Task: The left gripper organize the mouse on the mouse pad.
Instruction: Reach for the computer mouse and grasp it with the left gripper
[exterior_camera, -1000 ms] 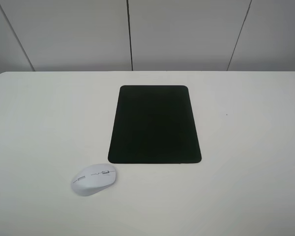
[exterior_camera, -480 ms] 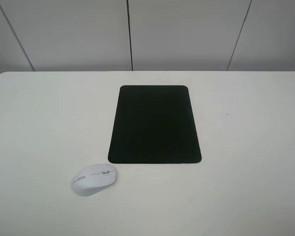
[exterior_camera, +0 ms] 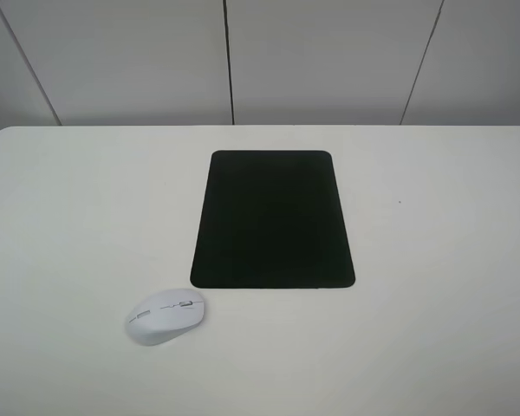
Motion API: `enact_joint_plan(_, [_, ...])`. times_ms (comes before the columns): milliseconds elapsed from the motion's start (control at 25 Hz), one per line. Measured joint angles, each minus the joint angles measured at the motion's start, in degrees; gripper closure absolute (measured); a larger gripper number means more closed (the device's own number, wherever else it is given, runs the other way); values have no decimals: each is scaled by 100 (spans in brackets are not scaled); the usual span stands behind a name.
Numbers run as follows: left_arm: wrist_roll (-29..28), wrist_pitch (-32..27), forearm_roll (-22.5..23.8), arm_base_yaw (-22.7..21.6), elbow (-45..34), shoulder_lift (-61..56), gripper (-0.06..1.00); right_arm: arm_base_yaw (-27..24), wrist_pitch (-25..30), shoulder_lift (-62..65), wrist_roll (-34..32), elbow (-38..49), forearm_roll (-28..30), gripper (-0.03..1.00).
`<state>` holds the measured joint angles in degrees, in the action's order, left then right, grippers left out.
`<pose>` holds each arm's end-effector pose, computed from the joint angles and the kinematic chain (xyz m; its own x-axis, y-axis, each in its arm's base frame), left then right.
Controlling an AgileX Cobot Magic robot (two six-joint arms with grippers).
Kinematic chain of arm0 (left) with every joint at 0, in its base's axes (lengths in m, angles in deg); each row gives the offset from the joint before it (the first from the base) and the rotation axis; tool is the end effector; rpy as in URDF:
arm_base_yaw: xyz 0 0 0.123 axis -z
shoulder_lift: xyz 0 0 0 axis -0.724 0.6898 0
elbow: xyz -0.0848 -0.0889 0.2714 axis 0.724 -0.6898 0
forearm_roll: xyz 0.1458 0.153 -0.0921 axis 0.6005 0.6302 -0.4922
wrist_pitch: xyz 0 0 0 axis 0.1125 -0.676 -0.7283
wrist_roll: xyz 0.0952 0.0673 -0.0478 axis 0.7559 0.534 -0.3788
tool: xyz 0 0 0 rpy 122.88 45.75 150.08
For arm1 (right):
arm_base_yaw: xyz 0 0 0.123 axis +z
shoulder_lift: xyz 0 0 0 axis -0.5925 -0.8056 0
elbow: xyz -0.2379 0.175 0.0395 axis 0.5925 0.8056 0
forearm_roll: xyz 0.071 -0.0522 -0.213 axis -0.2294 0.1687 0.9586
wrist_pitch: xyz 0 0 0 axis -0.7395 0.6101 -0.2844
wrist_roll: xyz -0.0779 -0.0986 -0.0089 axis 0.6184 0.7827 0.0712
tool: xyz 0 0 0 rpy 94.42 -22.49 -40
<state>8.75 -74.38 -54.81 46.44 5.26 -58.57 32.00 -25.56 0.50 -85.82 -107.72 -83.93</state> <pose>-0.0083 0.0039 0.2502 -0.4625 -0.0507 -0.8852 -0.0497 0.9983 -0.0312 -0.0085 -0.0051 0.2544 -0.4410 0.0395 -0.8966 0.1193 0.9927 -0.0149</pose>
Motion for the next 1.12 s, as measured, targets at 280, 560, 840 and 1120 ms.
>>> enact_joint_plan(280, [25,0,-198,0,0,0,16,0,0,0,0,0,0,14])
enact_joint_plan(560, [426,108,-198,13,38,857,16,0,0,0,0,0,0,14])
enact_joint_plan(840, [1980,671,-705,415,485,2374,16,0,0,0,0,0,0,14])
enact_joint_plan(1120, [3231,955,-1062,1335,948,4415,16,0,0,0,0,0,0,14])
